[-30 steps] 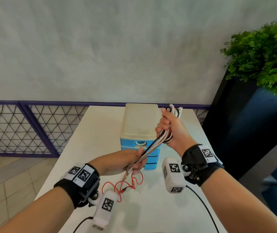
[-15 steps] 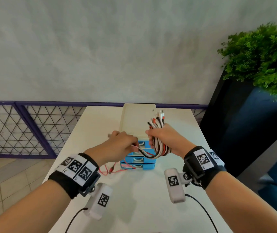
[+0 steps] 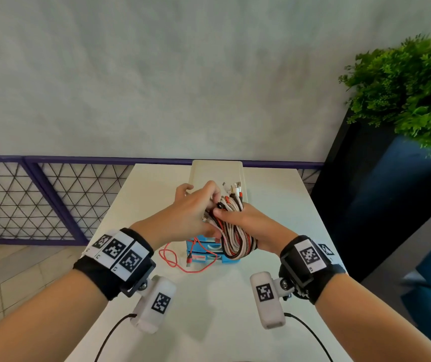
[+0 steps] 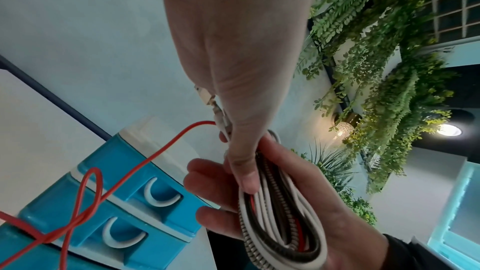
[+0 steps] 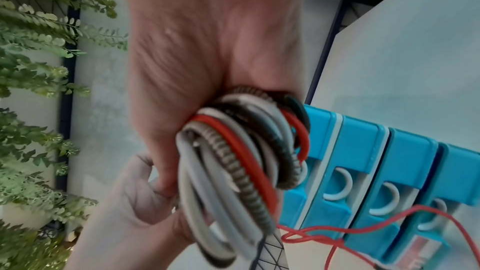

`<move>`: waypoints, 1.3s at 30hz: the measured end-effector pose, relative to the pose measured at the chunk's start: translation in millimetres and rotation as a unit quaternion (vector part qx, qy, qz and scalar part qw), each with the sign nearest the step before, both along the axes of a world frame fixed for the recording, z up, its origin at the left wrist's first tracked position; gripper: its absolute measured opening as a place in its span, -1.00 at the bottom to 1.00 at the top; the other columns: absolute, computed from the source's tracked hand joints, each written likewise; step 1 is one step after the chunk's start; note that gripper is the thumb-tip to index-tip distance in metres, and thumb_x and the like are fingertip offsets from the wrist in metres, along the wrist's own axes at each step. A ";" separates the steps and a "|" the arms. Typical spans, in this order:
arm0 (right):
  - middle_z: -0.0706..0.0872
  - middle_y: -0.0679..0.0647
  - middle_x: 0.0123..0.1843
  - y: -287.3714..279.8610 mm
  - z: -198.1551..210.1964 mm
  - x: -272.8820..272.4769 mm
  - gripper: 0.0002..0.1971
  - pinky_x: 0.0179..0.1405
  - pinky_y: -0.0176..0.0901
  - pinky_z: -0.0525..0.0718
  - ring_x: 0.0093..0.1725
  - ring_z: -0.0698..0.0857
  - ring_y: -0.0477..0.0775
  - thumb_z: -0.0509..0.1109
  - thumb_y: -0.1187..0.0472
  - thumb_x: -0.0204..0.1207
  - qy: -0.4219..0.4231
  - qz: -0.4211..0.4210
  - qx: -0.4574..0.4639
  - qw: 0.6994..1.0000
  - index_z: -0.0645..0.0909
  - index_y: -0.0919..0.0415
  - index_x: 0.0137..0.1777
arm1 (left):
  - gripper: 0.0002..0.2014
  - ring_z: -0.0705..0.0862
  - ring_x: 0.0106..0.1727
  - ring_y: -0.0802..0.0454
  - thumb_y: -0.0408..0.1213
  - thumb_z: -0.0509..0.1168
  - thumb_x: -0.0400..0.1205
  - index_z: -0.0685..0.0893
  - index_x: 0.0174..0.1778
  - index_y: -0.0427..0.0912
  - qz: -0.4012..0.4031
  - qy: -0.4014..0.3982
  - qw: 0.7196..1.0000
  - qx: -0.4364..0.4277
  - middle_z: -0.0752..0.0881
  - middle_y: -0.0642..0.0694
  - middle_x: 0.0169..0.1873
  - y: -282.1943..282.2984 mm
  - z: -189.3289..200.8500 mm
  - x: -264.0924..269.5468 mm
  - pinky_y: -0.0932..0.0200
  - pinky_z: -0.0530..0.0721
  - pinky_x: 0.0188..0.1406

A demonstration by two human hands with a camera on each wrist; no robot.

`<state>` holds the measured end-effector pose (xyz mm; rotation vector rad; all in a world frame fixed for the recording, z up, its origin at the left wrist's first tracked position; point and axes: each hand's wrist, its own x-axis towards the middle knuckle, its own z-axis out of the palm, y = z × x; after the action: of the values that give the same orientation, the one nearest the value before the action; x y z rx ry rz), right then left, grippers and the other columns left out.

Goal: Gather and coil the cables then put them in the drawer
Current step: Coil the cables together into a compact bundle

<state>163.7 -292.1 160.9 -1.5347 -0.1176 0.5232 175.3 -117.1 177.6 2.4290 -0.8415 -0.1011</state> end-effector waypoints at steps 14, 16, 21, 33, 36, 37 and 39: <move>0.58 0.15 -0.38 -11.0 8.1 -7.7 -0.88 -0.39 -0.14 0.69 -0.46 0.58 -0.01 0.36 0.27 0.63 0.032 0.148 0.000 0.988 0.59 0.35 -0.03 | -0.35 0.56 -0.44 0.21 -0.03 0.57 0.36 0.30 0.18 -0.02 -0.009 0.238 0.971 0.027 0.67 0.09 -0.32 -1.7 22.5 5.9 0.31 0.56 -0.34; 0.56 0.13 -0.37 -17.1 5.2 -5.9 -0.86 -0.36 -0.12 0.68 -0.46 0.55 -0.02 0.40 0.26 0.58 0.025 0.149 0.016 0.988 0.58 0.35 -0.01 | -0.47 0.49 -0.49 0.14 0.02 0.43 0.45 0.38 0.21 -0.09 -0.011 0.374 0.924 -0.072 0.67 0.01 -0.39 9.7 23.3 11.3 0.24 0.59 -0.35; 0.49 0.07 -0.38 -29.0 0.6 -5.1 -0.95 -0.33 -0.11 0.68 -0.47 0.50 -0.04 0.37 0.28 0.54 0.038 0.091 0.125 0.987 0.59 0.17 -0.15 | -0.46 0.24 -0.59 0.13 0.23 0.01 0.62 0.60 0.05 -0.19 0.098 0.489 0.821 -0.279 0.44 0.01 -0.57 31.7 -1.9 21.7 0.29 0.31 -0.58; 0.51 0.11 -0.37 -19.9 -17.1 3.4 -0.90 -0.34 -0.11 0.69 -0.44 0.52 0.01 0.39 0.24 0.61 -0.023 -0.057 0.143 0.988 0.51 0.21 -0.06 | -0.89 0.62 -0.42 0.16 -0.25 0.27 0.52 0.69 -0.19 -0.16 0.127 0.507 0.722 -0.452 0.62 0.00 -0.42 15.6 -17.6 4.3 0.29 0.71 -0.38; 0.55 0.14 -0.35 -9.8 -23.7 4.4 -0.82 -0.34 -0.12 0.71 -0.42 0.57 0.02 0.42 0.16 0.60 -0.050 -0.082 0.115 0.989 0.54 0.27 -0.02 | -0.96 0.64 -0.39 0.19 -0.25 0.32 0.48 0.66 -0.22 -0.11 0.108 0.487 0.737 -0.456 0.64 0.02 -0.37 2.4 -13.2 3.0 0.33 0.69 -0.39; 0.59 0.15 -0.32 -5.2 -25.5 5.2 -0.76 -0.33 -0.14 0.71 -0.39 0.62 0.02 0.44 0.10 0.57 -0.055 -0.093 0.114 0.988 0.58 0.30 0.03 | -0.96 0.63 -0.40 0.19 -0.26 0.33 0.47 0.67 -0.28 -0.08 0.098 0.484 0.741 -0.454 0.65 0.02 -0.36 -2.8 -11.6 2.0 0.35 0.66 -0.43; 0.68 0.12 -0.29 2.8 -27.8 6.9 -0.66 -0.29 -0.14 0.73 -0.34 0.71 0.03 0.47 -0.02 0.49 -0.047 -0.112 0.131 0.984 0.66 0.25 0.06 | -0.88 0.60 -0.43 0.18 -0.29 0.35 0.48 0.69 -0.39 -0.06 0.092 0.480 0.753 -0.442 0.68 0.02 -0.39 -12.7 -8.9 -0.5 0.37 0.61 -0.51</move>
<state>170.7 -289.2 133.2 -1.2949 -0.0823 0.2450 174.8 -129.8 168.6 1.2354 -0.0762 -0.6483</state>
